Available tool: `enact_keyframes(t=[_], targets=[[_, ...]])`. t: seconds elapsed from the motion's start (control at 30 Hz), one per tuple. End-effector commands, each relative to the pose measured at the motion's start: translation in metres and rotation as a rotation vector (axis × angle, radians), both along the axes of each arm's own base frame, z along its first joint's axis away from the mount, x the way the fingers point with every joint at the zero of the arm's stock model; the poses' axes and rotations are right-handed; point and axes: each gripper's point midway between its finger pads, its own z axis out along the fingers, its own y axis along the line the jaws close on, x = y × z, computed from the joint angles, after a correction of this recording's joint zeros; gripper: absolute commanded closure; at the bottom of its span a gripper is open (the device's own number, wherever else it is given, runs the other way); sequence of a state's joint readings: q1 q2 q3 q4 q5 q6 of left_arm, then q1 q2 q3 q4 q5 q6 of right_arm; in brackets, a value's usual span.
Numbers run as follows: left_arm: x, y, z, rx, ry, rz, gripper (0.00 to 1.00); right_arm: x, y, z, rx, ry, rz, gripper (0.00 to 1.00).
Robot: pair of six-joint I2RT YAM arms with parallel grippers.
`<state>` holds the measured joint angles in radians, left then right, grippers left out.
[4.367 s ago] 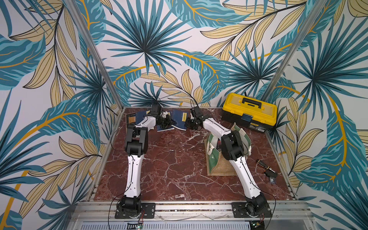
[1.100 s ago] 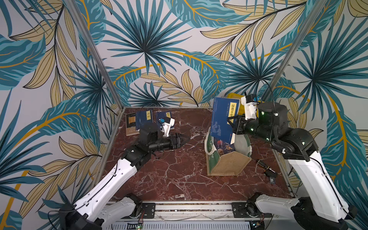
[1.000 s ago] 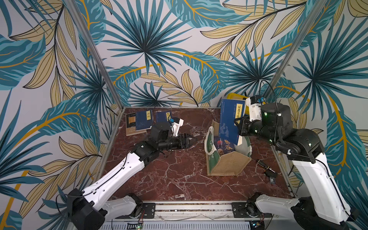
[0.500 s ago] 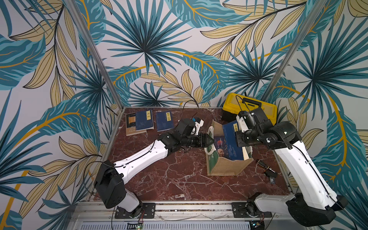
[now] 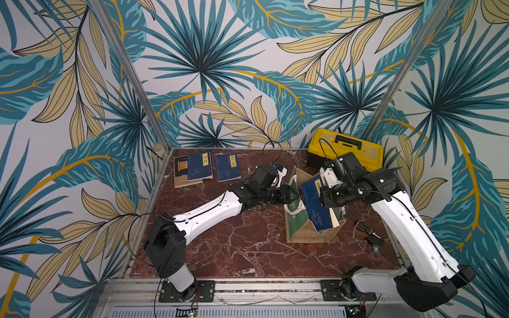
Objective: Put the books into the canvas bag
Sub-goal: Place the book in the canvas bag.
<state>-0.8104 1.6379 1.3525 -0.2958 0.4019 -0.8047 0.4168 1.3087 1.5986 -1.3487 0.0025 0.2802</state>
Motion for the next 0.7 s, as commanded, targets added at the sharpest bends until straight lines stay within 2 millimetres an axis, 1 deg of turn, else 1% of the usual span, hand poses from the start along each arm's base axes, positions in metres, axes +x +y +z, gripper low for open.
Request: enact_keyframes(t=[0.0, 0.07, 0.13, 0.2, 0.27, 0.4, 0.5, 0.57, 0.63, 0.67], targets=[[0.006, -0.008, 0.023, -0.04, -0.039, 0.011, 0.5, 0.008, 0.011, -0.02, 0.068, 0.051, -0.036, 1.0], [0.006, -0.009, 0.02, -0.036, -0.028, 0.009, 0.51, 0.013, 0.019, -0.027, 0.122, 0.067, -0.033, 1.0], [0.005, -0.011, 0.022, -0.038, -0.028, 0.002, 0.51, 0.017, 0.025, -0.034, 0.148, 0.088, -0.031, 1.0], [0.004, -0.011, 0.025, -0.04, -0.036, 0.0, 0.51, 0.019, 0.025, -0.036, 0.148, 0.099, -0.036, 1.0], [0.004, -0.009, 0.031, -0.034, -0.048, 0.016, 0.48, 0.02, 0.022, -0.037, 0.139, 0.099, -0.04, 1.0], [0.003, -0.006, 0.047, -0.003, -0.117, 0.069, 0.41, 0.021, 0.014, -0.03, 0.118, 0.084, -0.054, 1.0], [0.002, -0.014, 0.055, 0.004, -0.138, 0.074, 0.4, 0.021, 0.01, -0.017, 0.118, 0.056, -0.057, 1.0], [0.003, -0.02, 0.052, 0.034, -0.143, 0.07, 0.4, 0.021, 0.007, -0.01, 0.113, 0.045, -0.058, 1.0], [0.006, -0.021, 0.04, 0.1, -0.129, 0.082, 0.4, 0.022, 0.006, -0.008, 0.114, 0.044, -0.062, 1.0], [0.009, -0.017, 0.028, 0.153, -0.103, 0.105, 0.4, 0.023, 0.006, -0.009, 0.115, 0.046, -0.061, 1.0]])
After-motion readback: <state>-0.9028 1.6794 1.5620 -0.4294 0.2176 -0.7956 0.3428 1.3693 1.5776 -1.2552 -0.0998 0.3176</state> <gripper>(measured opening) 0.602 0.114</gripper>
